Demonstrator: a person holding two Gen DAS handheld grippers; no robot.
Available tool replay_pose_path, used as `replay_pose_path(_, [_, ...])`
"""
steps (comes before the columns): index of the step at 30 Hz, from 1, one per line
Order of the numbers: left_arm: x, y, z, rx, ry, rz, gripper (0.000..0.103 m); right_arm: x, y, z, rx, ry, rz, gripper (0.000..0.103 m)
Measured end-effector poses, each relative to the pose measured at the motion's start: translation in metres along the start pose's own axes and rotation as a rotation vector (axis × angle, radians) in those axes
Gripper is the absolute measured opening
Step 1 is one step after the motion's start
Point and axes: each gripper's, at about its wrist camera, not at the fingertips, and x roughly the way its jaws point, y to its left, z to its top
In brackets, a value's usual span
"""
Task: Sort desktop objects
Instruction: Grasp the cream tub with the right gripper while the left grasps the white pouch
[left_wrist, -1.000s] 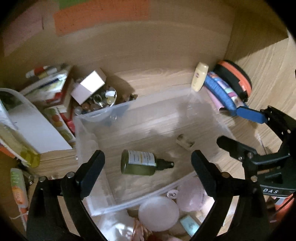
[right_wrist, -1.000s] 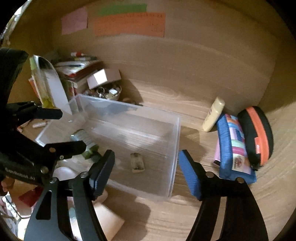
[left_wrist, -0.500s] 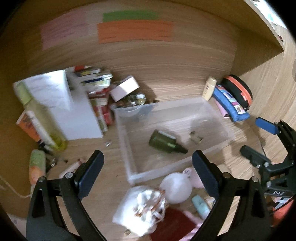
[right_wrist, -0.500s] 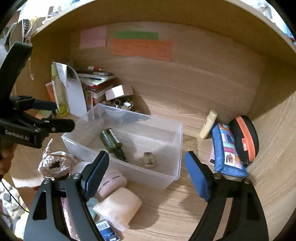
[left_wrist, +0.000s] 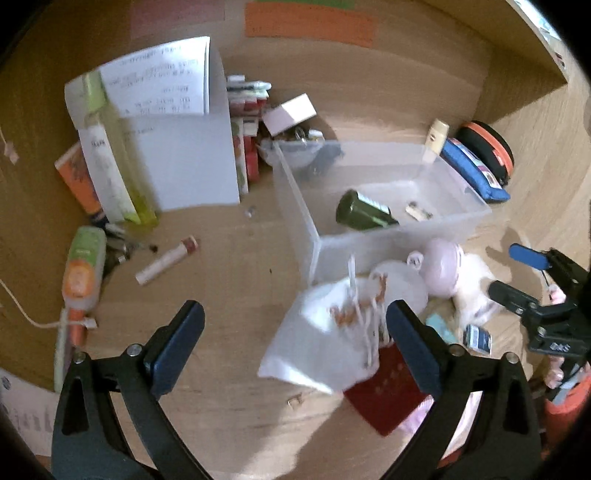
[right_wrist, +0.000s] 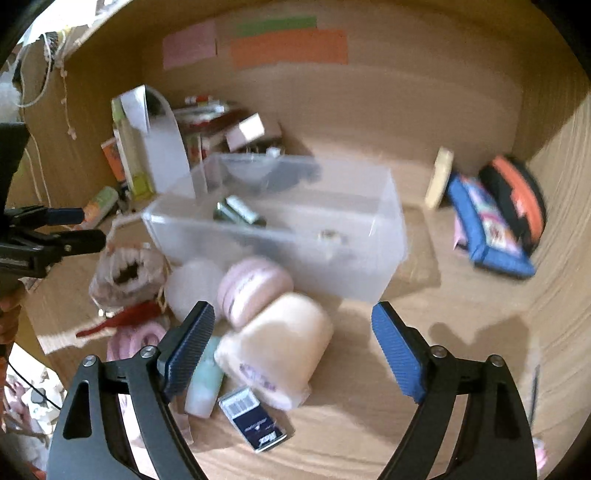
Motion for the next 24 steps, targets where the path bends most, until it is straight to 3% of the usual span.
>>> replay_pose_path(4, [0.005,-0.007,-0.017,0.055,-0.009,-0.011,0.1,0.012,0.001,-0.012,0.028,0.042,0.018,0.085])
replay_pose_path(10, [0.027,-0.015,-0.029,0.106,0.044,0.009,0.1,0.022,-0.003,-0.021,0.06,0.086,0.059,0.085])
replay_pose_path(17, [0.06,-0.003,-0.024,0.026,0.122,-0.018,0.1,0.029,-0.001,-0.025,0.079,0.122,0.045,0.085])
replay_pose_path(22, [0.068,-0.003,-0.02,-0.014,0.12,-0.031,0.1,0.037,0.0,-0.029,0.081,0.146,0.041,0.083])
replay_pose_path(24, [0.069,-0.002,-0.022,-0.02,0.11,-0.036,0.095,0.036,-0.006,-0.032,0.098,0.145,0.058,0.083])
